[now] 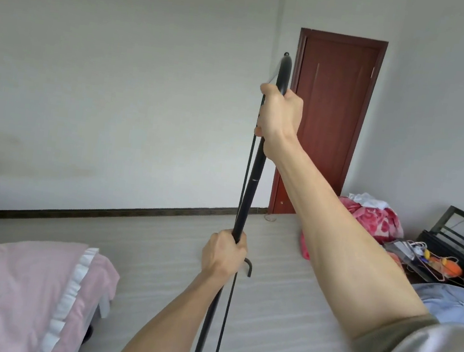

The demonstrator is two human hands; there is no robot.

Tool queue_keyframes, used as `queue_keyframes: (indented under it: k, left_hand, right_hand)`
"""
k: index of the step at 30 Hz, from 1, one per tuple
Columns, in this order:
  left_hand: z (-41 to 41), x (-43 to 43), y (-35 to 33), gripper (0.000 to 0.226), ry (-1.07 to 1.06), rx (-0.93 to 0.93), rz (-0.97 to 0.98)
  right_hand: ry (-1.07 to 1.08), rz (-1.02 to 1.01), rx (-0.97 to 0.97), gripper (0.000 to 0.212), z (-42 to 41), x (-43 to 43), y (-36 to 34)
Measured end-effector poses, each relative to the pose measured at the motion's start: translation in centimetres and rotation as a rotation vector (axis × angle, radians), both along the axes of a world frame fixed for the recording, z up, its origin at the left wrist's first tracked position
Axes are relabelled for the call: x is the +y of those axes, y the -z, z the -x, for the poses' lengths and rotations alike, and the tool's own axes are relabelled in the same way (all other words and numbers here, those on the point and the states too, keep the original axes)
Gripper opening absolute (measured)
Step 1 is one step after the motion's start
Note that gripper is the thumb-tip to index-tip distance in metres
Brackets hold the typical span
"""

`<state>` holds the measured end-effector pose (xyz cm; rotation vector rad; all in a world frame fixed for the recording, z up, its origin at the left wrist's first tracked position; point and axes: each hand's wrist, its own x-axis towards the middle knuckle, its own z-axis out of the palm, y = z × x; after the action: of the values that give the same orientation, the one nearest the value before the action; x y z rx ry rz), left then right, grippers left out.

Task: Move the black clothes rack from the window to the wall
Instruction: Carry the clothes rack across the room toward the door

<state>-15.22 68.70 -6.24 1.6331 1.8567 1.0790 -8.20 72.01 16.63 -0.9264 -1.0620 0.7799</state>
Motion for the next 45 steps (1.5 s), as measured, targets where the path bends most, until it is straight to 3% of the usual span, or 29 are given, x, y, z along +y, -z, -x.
queue_keyframes:
  k: [9,14,24,33,45]
  left_hand:
    - [4.4,14.4,-0.5,0.039,0.025,0.073,-0.029]
    - [6.5,22.9,-0.2,0.037,0.027,0.110,-0.036]
    - [10.7,40.3,-1.5,0.045,-0.009,0.113,-0.057]
    - [17.1,53.9,-2.0,0.046,-0.059,0.067,-0.062]
    - [29.3,70.7,-1.2,0.046,0.112,0.020,-0.039]
  right_hand:
    - [0.035,-0.006,0.055,0.015,2.8,13.8,-0.1]
    - [0.031,-0.023,0.092,0.026,4.3,21.8,0.1]
    - [0.021,-0.086,0.071,0.028,8.2,38.7,-0.6]
    - [-0.023,-0.100,0.087,0.033,14.4,52.1,-1.1]
    - [0.102,-0.137,0.041,0.038,27.1,67.5,-0.2]
